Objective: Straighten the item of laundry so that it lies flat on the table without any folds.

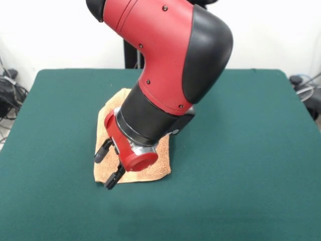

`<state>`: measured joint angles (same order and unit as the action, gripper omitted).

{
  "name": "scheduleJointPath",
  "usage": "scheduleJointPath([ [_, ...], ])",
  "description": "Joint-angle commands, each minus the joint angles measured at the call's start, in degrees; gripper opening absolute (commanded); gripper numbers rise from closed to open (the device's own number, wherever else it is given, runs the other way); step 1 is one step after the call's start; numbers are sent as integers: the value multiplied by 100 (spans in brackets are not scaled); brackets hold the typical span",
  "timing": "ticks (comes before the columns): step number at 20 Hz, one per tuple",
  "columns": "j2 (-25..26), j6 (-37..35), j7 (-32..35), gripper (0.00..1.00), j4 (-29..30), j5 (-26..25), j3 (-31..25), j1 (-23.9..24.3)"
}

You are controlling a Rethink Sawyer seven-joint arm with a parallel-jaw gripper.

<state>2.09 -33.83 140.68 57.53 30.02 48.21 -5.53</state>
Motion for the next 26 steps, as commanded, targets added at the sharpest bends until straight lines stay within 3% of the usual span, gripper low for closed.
scheduleJointPath([
  [1,34,-1932,53,100,-606,-475,-179,208],
  [12,44,-1269,607,100,-259,-493,-404,138],
  [26,254,-462,727,100,-117,-260,-872,262],
])
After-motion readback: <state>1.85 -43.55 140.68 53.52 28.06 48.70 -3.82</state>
